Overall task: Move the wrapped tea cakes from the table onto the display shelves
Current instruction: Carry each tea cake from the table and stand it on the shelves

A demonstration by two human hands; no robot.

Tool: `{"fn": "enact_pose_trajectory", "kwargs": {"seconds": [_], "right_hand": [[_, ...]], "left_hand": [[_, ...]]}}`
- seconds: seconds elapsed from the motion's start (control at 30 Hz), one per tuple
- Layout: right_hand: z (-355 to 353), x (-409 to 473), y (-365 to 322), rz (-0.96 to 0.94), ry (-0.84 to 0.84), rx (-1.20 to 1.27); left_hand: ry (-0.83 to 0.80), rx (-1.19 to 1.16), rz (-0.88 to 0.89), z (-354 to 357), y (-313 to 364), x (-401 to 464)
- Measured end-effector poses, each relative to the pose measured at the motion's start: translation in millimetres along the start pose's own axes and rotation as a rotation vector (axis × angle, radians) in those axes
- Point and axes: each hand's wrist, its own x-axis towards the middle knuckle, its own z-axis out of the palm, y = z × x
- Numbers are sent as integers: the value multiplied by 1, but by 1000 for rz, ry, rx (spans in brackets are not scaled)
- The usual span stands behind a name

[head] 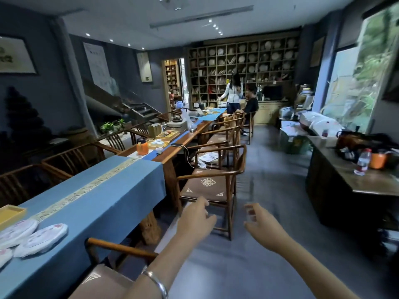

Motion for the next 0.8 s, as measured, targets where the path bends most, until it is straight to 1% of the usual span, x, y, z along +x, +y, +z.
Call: {"fn": "enact_pose_trajectory", "kwargs": {"seconds": [0.13,0.3,0.43,0.6,0.8], "right_hand": [[-3,92,-8,-24,28,-46],[-11,211,-36,-76,36,-54],[-15,290,-39,-86,57,-57],[3,390,-40,-88,-4,-62],[55,536,-66,-239,-109,-38]], "left_hand": [[-3,-67,44,12,-6,93],[12,-25,-1,-1,-44,212],[27,-27,-24,-10,-74,290],[70,5,-102,-10,-121,364],[164,49,-277,-18,-189,448]]}}
